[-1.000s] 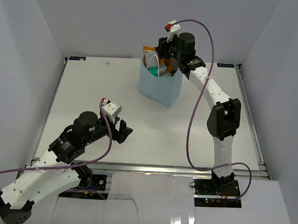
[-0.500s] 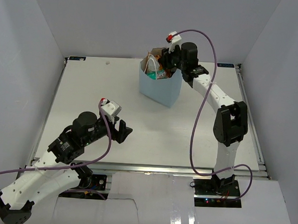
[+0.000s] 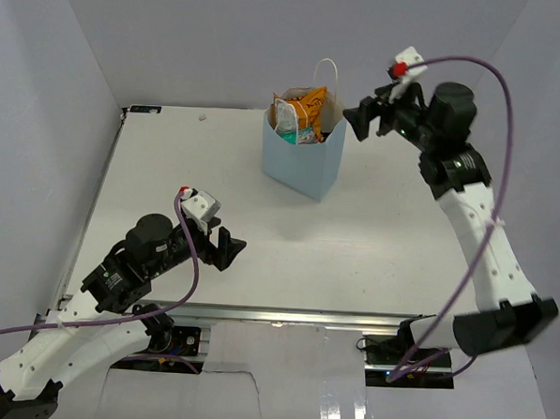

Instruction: Place the snacks into the paper bag

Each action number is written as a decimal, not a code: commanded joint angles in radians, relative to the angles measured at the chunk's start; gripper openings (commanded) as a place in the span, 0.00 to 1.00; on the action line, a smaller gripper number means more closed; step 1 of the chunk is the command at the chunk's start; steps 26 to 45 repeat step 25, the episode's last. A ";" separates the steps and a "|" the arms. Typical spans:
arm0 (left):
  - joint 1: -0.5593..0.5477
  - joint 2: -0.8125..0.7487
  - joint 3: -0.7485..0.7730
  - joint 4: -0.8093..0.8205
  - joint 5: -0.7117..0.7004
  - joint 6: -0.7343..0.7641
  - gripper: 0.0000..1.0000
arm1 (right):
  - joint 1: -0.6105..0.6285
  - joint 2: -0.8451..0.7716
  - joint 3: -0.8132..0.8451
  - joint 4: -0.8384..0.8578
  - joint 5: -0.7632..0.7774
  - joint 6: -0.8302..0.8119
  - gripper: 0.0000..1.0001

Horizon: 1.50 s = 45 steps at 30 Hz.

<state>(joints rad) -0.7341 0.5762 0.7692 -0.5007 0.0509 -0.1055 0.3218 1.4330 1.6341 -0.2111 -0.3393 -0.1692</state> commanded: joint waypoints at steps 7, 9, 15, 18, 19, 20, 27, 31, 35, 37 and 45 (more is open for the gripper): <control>0.002 -0.002 -0.013 -0.002 -0.020 -0.016 0.98 | -0.053 -0.574 -0.709 -0.129 0.330 -0.101 0.90; 0.002 -0.003 -0.016 -0.002 -0.026 -0.020 0.98 | -0.053 -0.649 -0.812 -0.152 0.414 -0.061 0.90; 0.002 -0.006 -0.038 0.001 -0.055 -0.034 0.98 | -0.052 -0.818 -0.976 -0.131 0.496 -0.027 0.90; 0.002 -0.009 -0.044 -0.001 -0.088 -0.037 0.98 | -0.053 -0.844 -0.988 -0.132 0.522 0.019 0.90; 0.002 -0.012 -0.045 0.001 -0.095 -0.040 0.98 | -0.053 -0.845 -0.990 -0.139 0.526 0.039 0.90; 0.002 -0.015 -0.047 0.001 -0.098 -0.040 0.98 | -0.053 -0.850 -0.990 -0.137 0.528 0.040 0.90; 0.002 -0.013 -0.053 0.001 -0.108 -0.042 0.98 | -0.053 -0.895 -1.014 -0.080 0.542 -0.001 0.90; 0.002 -0.013 -0.053 0.001 -0.108 -0.042 0.98 | -0.053 -0.895 -1.014 -0.080 0.542 -0.001 0.90; 0.002 -0.013 -0.053 0.001 -0.108 -0.042 0.98 | -0.053 -0.895 -1.014 -0.080 0.542 -0.001 0.90; 0.002 -0.013 -0.053 0.001 -0.108 -0.042 0.98 | -0.053 -0.895 -1.014 -0.080 0.542 -0.001 0.90; 0.002 -0.013 -0.053 0.001 -0.108 -0.042 0.98 | -0.053 -0.895 -1.014 -0.080 0.542 -0.001 0.90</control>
